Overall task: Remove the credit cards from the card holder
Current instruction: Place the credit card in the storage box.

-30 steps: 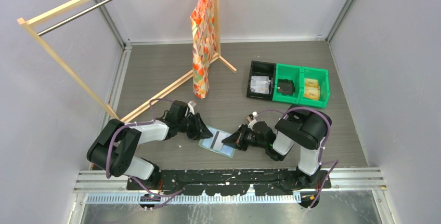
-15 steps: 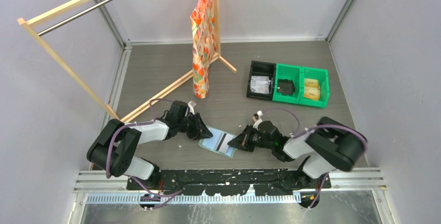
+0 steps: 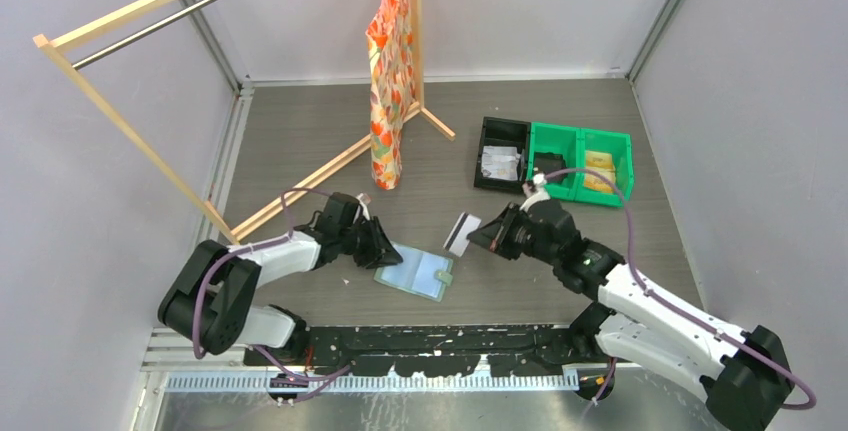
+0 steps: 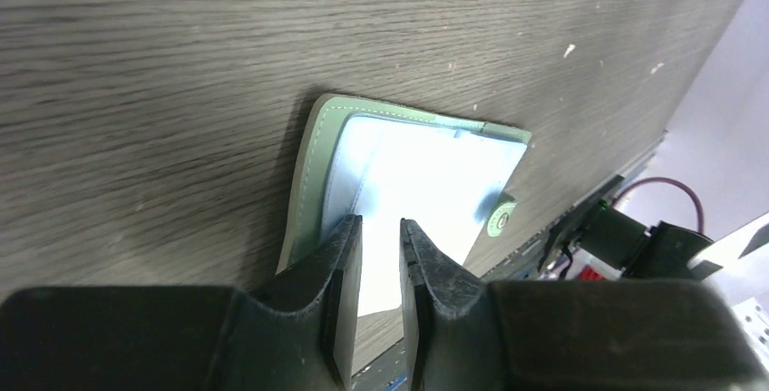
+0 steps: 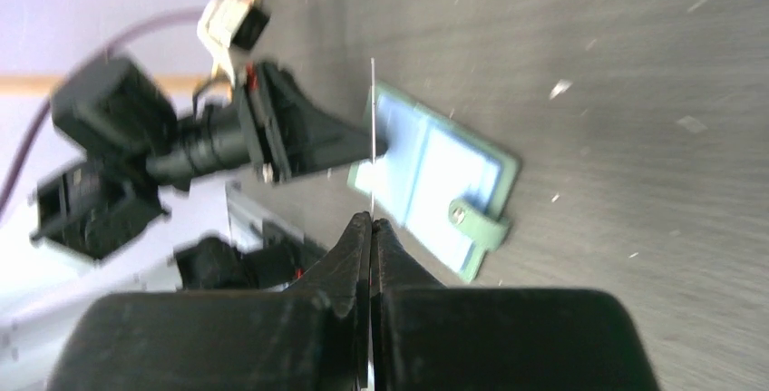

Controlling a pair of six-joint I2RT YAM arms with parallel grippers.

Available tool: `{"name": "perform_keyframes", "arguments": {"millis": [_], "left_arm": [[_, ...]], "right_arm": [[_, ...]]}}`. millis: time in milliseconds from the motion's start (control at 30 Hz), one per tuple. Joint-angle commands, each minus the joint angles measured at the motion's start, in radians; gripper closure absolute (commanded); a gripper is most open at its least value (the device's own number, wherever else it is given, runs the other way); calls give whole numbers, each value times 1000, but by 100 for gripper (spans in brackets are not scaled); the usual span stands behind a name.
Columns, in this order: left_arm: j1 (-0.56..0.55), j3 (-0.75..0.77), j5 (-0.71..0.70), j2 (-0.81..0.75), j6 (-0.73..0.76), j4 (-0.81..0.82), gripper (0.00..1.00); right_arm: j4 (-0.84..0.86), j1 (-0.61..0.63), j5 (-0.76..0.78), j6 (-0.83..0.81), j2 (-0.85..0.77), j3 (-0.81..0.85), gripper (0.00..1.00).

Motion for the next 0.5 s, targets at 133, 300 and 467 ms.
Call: {"name": "perform_keyframes", "arguments": {"millis": [133, 300, 467], "left_arm": [[8, 63, -145, -135, 80, -259, 75], [8, 66, -145, -212, 81, -307, 74], [8, 72, -155, -244, 79, -326, 73]], "right_arm": [[-224, -95, 360, -34, 101, 306, 99], [-554, -95, 632, -363, 396, 750, 99], [-853, -94, 903, -475, 666, 1111, 99]]}}
